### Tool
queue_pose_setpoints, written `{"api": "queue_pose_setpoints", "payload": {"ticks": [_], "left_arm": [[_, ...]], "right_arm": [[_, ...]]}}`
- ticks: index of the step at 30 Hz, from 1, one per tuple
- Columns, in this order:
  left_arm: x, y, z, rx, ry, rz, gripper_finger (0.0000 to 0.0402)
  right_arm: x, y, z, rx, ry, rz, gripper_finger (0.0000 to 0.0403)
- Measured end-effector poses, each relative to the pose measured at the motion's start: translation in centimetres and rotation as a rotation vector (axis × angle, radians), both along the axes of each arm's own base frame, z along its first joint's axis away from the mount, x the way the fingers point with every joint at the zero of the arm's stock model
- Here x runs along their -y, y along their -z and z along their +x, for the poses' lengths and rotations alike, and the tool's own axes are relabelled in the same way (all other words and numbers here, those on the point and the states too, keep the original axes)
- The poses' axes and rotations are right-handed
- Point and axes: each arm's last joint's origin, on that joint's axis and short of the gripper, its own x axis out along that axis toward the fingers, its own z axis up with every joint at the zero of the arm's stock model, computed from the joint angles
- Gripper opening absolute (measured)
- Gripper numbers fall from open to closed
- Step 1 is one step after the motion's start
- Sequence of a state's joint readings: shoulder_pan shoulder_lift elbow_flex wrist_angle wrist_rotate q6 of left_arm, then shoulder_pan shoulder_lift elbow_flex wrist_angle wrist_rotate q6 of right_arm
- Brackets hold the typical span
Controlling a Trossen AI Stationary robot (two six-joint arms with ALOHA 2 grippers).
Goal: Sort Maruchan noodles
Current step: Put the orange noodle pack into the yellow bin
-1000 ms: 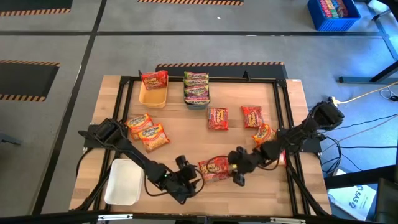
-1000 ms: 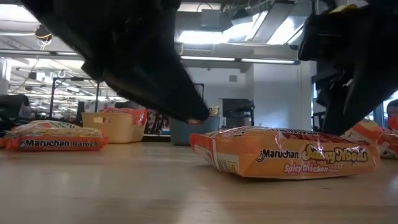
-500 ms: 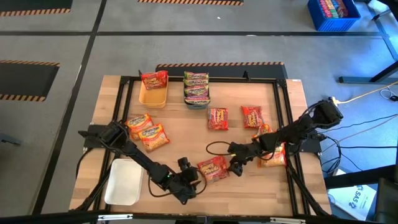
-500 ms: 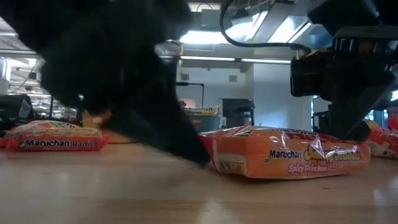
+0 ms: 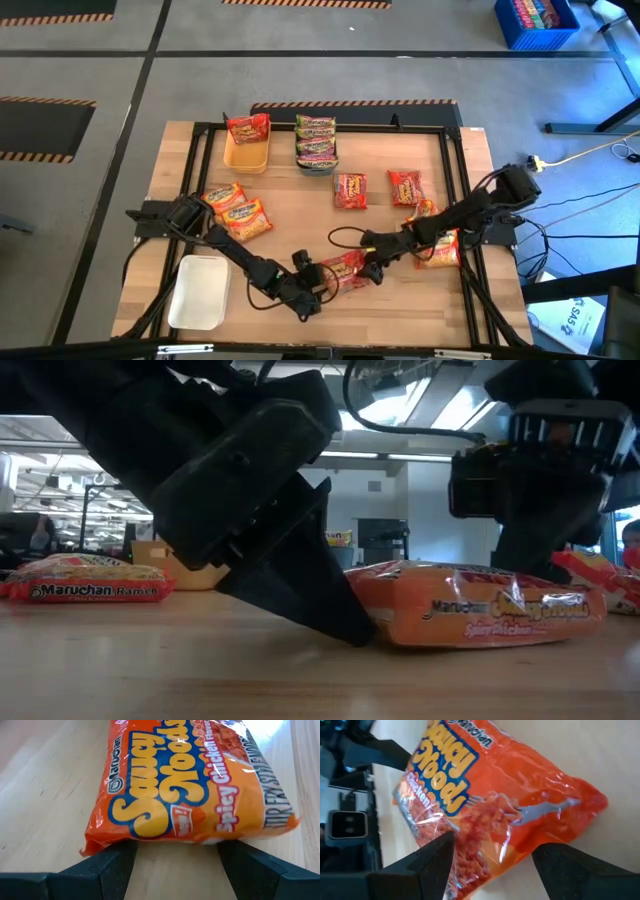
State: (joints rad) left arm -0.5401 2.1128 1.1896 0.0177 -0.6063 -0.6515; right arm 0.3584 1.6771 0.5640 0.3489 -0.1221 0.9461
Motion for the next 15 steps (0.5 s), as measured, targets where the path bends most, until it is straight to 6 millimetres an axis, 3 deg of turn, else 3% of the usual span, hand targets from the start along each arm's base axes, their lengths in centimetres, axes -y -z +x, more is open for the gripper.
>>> {"api": "queue_pose_setpoints", "payload": {"ticks": [9,15], "left_arm": [[-0.4,0.0,0.2,-0.008,0.004,0.0,0.0277],[-0.3,0.0,0.3,0.0,0.032,0.017,0.0277]], "right_arm": [[-0.4,-0.2,0.8,0.133,-0.045,0.039,0.0264],[-0.7,-1.4,1.5,0.284,-0.081,0.049,0.0264]]}}
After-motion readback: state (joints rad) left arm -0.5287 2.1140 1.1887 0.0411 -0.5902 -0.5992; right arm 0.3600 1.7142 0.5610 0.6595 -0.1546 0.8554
